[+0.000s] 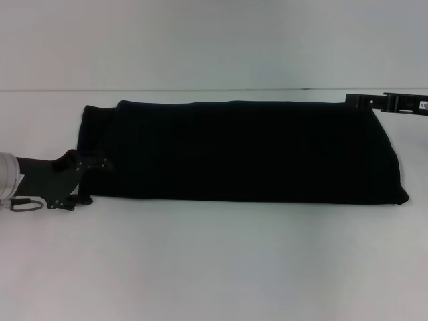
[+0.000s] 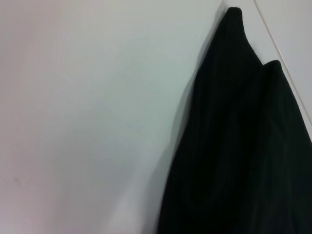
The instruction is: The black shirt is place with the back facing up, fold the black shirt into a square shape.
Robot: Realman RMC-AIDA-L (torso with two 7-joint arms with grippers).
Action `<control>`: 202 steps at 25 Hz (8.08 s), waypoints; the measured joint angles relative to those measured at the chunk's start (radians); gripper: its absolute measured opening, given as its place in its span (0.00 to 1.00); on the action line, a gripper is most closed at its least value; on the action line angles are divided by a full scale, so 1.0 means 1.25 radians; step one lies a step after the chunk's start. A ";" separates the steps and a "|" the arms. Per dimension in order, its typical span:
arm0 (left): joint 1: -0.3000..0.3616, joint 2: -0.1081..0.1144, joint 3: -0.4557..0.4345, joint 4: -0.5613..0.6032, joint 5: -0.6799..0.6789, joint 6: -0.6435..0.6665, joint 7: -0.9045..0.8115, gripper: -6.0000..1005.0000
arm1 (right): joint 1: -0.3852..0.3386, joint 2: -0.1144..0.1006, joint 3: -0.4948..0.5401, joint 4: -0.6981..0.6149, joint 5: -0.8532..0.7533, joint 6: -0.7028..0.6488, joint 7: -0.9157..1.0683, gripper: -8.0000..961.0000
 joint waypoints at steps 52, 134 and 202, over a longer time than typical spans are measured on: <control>0.000 -0.003 0.019 0.002 -0.019 -0.046 0.135 0.33 | 0.002 -0.006 -0.001 -0.001 0.000 0.000 0.007 0.90; 0.004 -0.087 0.048 -0.114 -0.476 -0.072 0.649 0.91 | -0.004 -0.003 -0.121 0.001 0.037 -0.087 0.163 0.89; -0.047 -0.098 0.227 -0.119 -0.413 -0.239 0.619 0.29 | -0.024 0.007 -0.121 0.000 0.036 -0.042 0.156 0.89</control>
